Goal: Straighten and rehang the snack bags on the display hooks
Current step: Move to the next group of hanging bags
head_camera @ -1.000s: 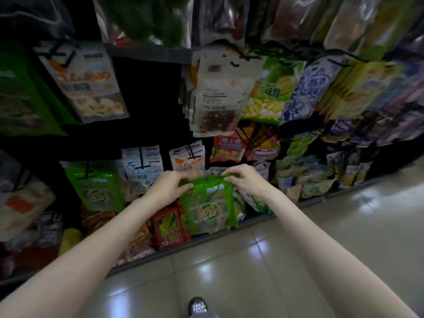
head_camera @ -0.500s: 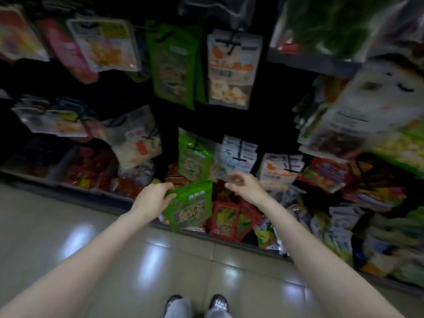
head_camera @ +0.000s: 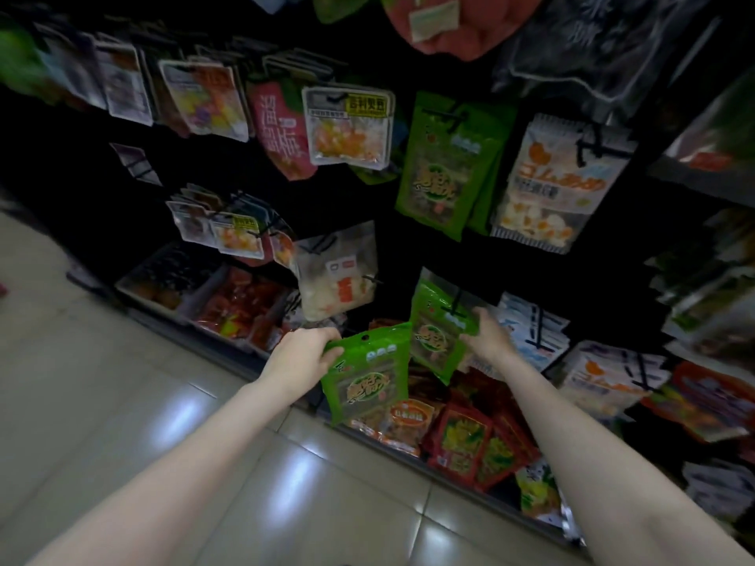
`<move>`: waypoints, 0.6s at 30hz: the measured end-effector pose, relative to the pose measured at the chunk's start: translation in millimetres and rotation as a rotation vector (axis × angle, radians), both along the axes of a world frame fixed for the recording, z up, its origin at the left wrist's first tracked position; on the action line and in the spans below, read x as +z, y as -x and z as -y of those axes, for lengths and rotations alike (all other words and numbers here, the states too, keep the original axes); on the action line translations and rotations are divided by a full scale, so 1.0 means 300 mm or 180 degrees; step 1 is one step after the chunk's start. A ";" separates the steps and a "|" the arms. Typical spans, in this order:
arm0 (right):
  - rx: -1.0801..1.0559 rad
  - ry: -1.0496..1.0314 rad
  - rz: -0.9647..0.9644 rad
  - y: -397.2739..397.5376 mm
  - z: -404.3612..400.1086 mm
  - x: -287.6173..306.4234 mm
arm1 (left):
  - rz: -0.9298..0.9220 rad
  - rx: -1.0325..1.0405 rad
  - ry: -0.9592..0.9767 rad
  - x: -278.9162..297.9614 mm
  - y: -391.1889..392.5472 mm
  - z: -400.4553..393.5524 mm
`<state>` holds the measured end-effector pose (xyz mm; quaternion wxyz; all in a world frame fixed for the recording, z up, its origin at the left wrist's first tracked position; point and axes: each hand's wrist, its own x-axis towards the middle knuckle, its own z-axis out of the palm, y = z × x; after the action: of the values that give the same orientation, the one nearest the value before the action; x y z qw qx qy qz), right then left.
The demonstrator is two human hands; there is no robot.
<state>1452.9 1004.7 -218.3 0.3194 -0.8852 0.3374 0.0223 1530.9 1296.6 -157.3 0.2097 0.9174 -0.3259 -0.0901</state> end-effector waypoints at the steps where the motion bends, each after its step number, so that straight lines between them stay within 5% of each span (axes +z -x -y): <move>1: -0.0069 0.0097 -0.0029 -0.011 0.004 -0.018 | 0.0013 -0.0034 0.0011 -0.001 -0.010 -0.001; 6: -0.0185 0.0770 -0.0070 -0.046 0.039 -0.073 | -0.0054 -0.0288 -0.0107 -0.034 -0.046 0.000; 11: -0.0234 0.0632 0.0469 -0.040 0.045 -0.069 | -0.0150 -0.0398 -0.0303 -0.024 -0.089 0.049; 18: 0.0569 0.1216 0.0375 0.108 0.020 0.086 | 0.0010 -0.0638 -0.0083 0.170 -0.171 0.193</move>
<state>1420.4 998.8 -192.6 0.1618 -0.9558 0.2364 -0.0657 1582.1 1238.7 -106.2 0.1872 0.8830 -0.4152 -0.1134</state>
